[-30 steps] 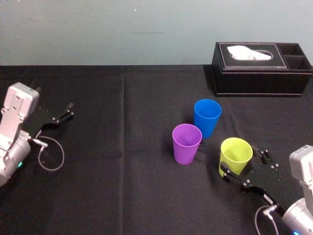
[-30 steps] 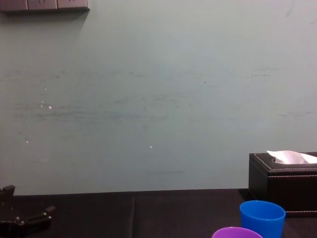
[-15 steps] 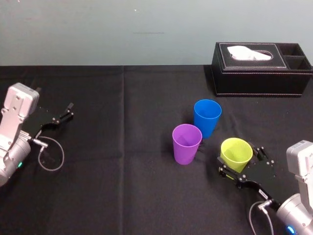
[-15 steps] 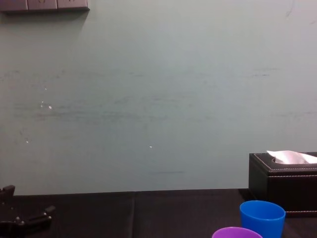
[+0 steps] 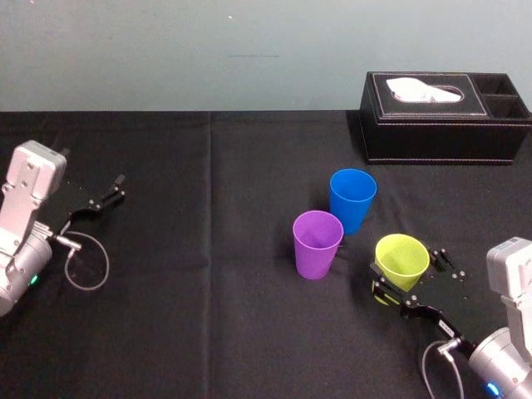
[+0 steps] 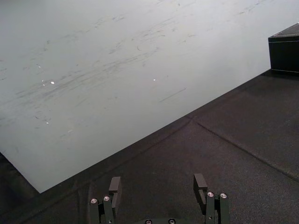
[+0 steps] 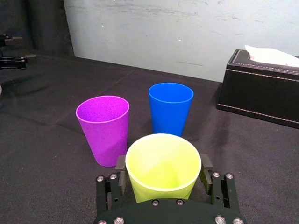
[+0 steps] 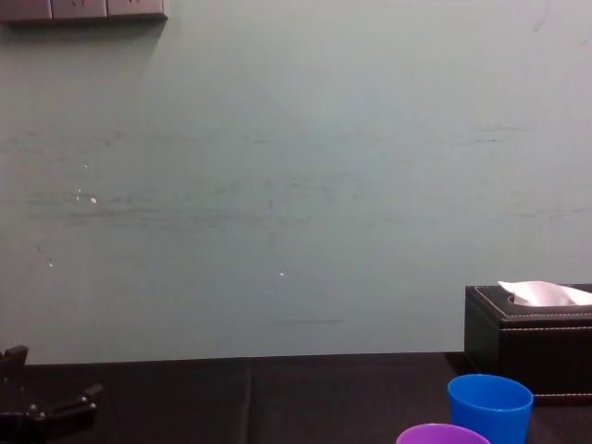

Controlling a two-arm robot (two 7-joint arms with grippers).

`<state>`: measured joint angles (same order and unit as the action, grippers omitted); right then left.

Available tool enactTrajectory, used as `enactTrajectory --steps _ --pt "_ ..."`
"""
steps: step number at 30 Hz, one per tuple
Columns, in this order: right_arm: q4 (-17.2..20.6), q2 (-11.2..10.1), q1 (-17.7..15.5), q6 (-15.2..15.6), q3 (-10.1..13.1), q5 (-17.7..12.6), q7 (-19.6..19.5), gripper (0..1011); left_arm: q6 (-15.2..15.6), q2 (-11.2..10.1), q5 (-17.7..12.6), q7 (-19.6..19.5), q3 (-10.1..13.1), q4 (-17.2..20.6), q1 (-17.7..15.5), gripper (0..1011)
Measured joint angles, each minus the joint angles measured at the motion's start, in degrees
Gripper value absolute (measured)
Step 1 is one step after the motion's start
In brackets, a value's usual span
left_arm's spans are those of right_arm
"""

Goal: Stack the three plastic cups sequentially using one hand.

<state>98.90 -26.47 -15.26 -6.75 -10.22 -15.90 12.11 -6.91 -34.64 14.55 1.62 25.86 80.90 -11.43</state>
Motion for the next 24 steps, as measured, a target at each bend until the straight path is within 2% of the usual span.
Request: enactTrajectory --steps 8,15,20,24 --pt "0.1 0.0 0.0 0.0 -0.1 0.0 0.0 790 0.0 0.0 0.0 0.0 0.0 0.0 0.0 1011" --pt "0.2 -0.1 -0.1 0.0 0.0 -0.1 0.0 755 0.0 0.0 0.0 0.0 0.0 0.0 0.0 1011" --pt "1.6 0.0 -0.4 0.3 1.1 0.4 0.2 741 0.0 0.0 0.0 0.0 0.0 0.0 0.0 1011" --pt "3.1 0.1 -0.2 1.7 2.1 0.7 0.7 738 0.0 0.0 0.0 0.0 0.0 0.0 0.0 1011"
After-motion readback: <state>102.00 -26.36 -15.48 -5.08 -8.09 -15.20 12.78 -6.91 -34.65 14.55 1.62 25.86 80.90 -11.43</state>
